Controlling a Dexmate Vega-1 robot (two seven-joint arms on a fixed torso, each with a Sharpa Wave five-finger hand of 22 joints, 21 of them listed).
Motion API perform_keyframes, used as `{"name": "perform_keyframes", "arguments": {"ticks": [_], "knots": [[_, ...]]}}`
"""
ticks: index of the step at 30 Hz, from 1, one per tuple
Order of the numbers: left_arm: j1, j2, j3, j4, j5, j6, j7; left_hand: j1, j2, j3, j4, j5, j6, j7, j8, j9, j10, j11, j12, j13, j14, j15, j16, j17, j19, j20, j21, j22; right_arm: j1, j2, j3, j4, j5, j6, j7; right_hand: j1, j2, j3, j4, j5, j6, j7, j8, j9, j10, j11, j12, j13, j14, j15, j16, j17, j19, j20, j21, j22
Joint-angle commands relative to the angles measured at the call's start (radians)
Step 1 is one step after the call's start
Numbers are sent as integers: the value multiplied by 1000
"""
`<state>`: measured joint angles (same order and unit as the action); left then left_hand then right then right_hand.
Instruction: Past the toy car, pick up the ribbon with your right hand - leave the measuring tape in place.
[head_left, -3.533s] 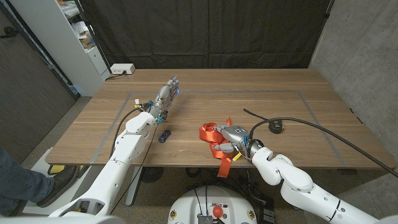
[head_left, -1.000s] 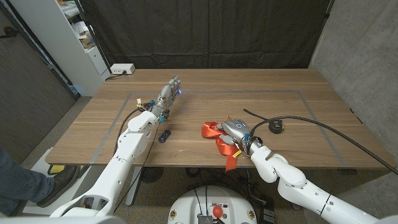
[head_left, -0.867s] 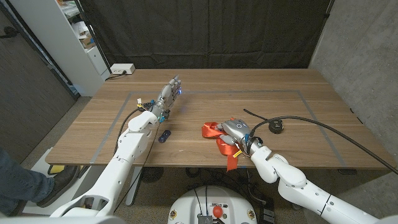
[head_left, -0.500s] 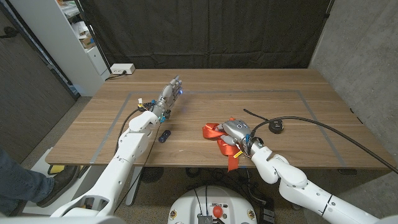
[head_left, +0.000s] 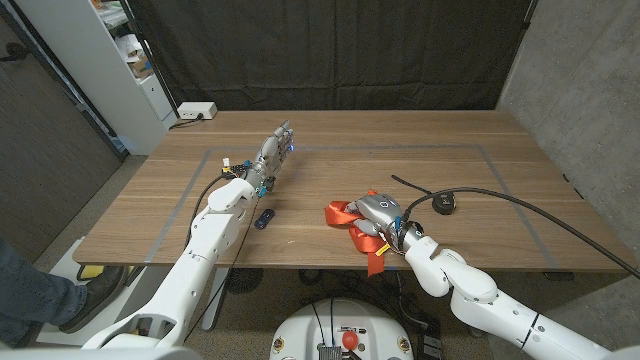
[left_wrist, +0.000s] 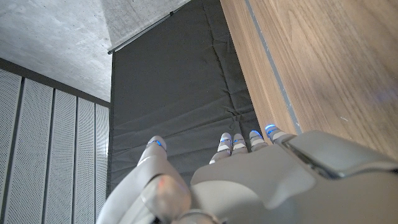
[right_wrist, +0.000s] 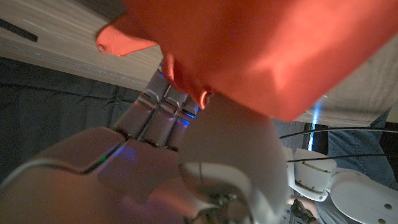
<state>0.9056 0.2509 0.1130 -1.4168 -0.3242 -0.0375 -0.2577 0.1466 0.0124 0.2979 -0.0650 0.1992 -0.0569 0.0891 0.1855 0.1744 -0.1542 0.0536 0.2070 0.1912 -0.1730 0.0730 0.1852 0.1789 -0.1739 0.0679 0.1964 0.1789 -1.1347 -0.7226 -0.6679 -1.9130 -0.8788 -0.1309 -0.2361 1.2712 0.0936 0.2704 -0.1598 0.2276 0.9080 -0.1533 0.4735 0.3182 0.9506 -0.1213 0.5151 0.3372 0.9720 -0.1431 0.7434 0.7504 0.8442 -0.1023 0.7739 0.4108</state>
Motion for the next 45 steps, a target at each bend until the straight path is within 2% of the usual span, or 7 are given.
{"name": "perform_keyframes", "arguments": {"ticks": [1, 22, 32, 45], "knots": [[-5, 2, 2, -2, 1, -2, 0, 3, 8, -1, -6, -5, 6, 7, 7, 6, 1, -1, 5, 3, -16, 8, 6, 6, -86, 7, 4, 4, -14, 2, 28, -38, -5, 0, -17, 15, 2, -5, 4, -8, 12, 7, 6, 6, 43, -36, 39, 66, 9, -90, 10, 16, -4, -74, 17, 7], [-15, 2, -2, 10, -4, -8, -7, 1, 10, -1, -8, -5, 7, 7, 7, 6, 3, 0, 5, 3, -15, 8, 7, 6, -86, 7, 4, 4, -14, 1, 64, -82, -15, 12, -7, 28, 4, -17, 9, -17, 16, 12, 7, 14, 40, -33, 50, 96, 16, -89, 17, 57, -15, -74, 61, 21], [-26, 0, -1, 26, -5, -12, -15, 1, 11, -1, -9, -5, 8, 7, 7, 6, 2, 0, 4, 3, -15, 7, 7, 6, -87, 8, 4, 4, -11, 2, 86, -103, 10, 16, 25, 33, 4, -23, 10, -18, 18, 15, 7, 15, 41, -32, 51, 103, 26, -89, 26, 77, -17, -74, 79, 26], [-34, -1, -1, 32, -2, -13, -16, 0, 12, -2, -10, -5, 9, 8, 6, 6, 3, 0, 5, 3, -15, 7, 6, 6, -88, 8, 3, 4, -16, -3, 102, -135, -24, 6, 32, 38, 5, -28, 11, -19, 24, 18, 5, 14, 45, -30, 51, 108, 28, -88, 30, 100, -23, -74, 103, 32]]}}
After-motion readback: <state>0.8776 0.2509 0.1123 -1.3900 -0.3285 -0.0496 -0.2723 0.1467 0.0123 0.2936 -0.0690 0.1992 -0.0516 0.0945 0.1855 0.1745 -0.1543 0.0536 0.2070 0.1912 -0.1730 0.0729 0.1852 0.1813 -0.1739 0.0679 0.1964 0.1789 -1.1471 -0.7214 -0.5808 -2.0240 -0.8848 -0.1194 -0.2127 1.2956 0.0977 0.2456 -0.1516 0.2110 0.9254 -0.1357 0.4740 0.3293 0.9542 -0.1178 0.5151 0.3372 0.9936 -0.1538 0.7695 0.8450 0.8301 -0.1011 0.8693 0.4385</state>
